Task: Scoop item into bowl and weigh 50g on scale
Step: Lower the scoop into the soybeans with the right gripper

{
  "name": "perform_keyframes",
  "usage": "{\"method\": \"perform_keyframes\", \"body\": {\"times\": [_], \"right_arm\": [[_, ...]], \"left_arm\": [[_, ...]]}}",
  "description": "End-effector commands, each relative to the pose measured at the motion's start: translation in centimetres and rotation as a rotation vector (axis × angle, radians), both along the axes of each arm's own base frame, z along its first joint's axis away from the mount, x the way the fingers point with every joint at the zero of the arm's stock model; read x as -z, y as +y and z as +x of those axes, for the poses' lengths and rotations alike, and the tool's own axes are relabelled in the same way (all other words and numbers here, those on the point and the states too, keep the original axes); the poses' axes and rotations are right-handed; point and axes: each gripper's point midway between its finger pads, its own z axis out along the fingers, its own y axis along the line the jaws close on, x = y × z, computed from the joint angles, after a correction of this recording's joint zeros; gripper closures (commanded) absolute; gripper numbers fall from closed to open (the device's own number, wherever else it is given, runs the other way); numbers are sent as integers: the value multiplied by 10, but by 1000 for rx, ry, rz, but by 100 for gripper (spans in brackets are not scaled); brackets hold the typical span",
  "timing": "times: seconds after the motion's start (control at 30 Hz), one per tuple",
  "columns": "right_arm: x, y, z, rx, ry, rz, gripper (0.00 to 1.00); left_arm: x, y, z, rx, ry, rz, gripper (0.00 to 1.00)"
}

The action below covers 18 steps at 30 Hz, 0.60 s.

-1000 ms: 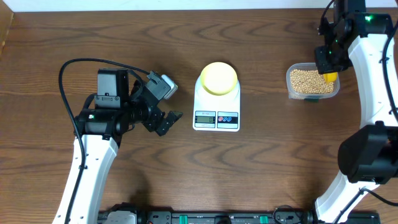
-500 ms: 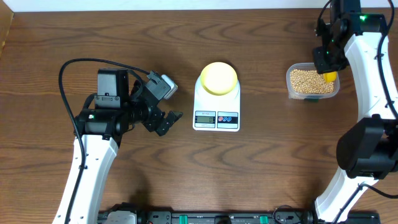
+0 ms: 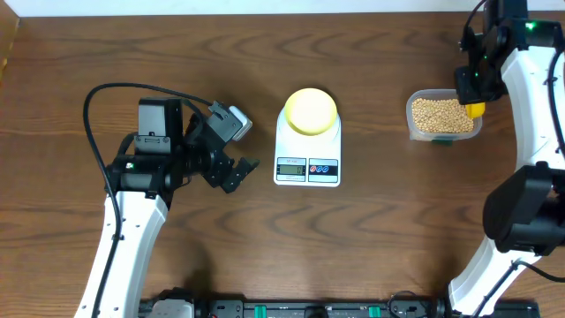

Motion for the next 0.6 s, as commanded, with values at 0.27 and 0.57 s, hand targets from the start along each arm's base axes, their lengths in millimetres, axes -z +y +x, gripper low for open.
{"method": "perform_keyframes", "body": {"times": [0.27, 0.57], "right_arm": [[20, 6, -4, -46, 43, 62, 99], [39, 2, -6, -40, 59, 38, 99]], "left_arm": [[5, 3, -1, -11, 14, 7, 2], [5, 3, -1, -10, 14, 7, 2]]}}
